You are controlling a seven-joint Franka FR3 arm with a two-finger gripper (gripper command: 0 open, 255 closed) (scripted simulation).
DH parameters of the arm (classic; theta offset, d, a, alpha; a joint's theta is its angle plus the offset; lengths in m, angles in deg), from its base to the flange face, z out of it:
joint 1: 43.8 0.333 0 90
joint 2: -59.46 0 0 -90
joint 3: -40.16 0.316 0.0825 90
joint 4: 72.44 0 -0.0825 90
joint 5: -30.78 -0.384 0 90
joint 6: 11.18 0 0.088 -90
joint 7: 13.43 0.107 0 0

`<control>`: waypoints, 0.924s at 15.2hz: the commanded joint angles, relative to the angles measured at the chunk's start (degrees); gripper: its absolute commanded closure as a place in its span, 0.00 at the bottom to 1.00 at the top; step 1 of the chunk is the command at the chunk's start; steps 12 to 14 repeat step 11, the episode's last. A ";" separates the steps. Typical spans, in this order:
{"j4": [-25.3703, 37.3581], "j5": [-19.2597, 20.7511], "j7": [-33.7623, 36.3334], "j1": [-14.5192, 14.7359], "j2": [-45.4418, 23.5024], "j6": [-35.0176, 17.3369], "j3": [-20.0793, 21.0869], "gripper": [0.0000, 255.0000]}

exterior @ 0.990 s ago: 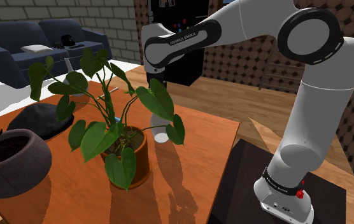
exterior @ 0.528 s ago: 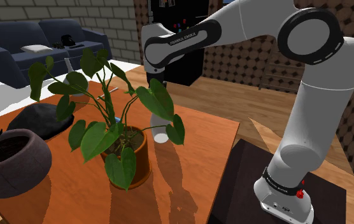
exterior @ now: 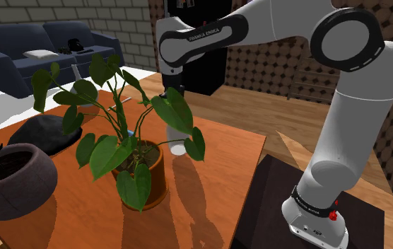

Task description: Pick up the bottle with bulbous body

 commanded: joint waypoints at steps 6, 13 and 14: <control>4.60 -0.15 -0.06 -0.02 0.58 5.17 0.02 1.00; 6.98 -0.16 -0.04 0.00 0.62 7.58 0.04 1.00; 6.98 -0.16 -0.04 0.00 0.62 7.58 0.04 1.00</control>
